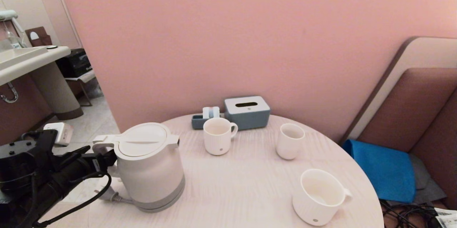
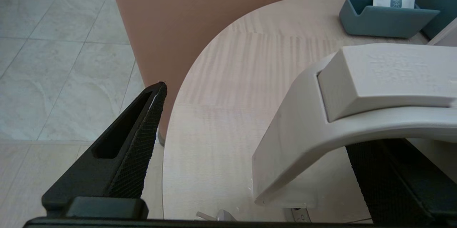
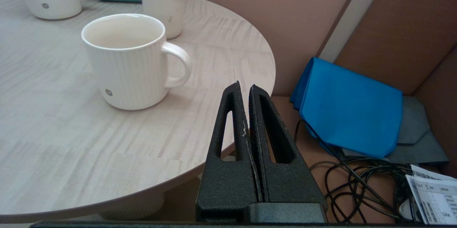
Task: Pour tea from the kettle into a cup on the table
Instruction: Pick up the kettle
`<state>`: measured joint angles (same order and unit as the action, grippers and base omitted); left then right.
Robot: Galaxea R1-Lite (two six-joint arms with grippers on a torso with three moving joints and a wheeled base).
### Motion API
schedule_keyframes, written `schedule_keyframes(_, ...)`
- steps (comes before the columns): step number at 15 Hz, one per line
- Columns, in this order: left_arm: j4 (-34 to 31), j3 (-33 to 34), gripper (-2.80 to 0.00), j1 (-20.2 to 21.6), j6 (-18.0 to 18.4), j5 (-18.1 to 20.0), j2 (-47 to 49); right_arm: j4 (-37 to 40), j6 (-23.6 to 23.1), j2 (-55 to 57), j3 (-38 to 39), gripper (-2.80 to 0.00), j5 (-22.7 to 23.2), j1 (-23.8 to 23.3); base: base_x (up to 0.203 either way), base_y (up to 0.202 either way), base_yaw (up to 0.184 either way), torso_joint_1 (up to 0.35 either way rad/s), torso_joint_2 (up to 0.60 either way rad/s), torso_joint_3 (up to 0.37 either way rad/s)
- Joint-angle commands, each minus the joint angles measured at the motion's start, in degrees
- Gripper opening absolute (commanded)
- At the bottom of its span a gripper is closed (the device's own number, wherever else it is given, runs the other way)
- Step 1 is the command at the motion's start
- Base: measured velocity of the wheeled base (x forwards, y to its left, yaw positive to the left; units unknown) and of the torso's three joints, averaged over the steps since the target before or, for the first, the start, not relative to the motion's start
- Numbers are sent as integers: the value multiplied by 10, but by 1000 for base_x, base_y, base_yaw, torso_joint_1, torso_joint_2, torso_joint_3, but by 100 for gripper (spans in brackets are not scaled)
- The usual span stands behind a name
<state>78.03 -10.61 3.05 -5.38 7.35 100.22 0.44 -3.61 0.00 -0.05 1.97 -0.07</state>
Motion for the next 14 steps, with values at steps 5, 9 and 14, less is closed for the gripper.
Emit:
schedule_keyframes(5,3,9,0,0,0,-1,-36,0,-1,0,0,-280,0,0,0,0,0,0,0,0)
schedule_keyframes(9,4,9,-280,0,1,0,-23,0,-1,0,0,-280,0,0,0,0,0,0,0,0)
schedule_keyframes(14,4,11,-280,0,1,0,-20,0,-1,0,0,-280,0,0,0,0,0,0,0,0)
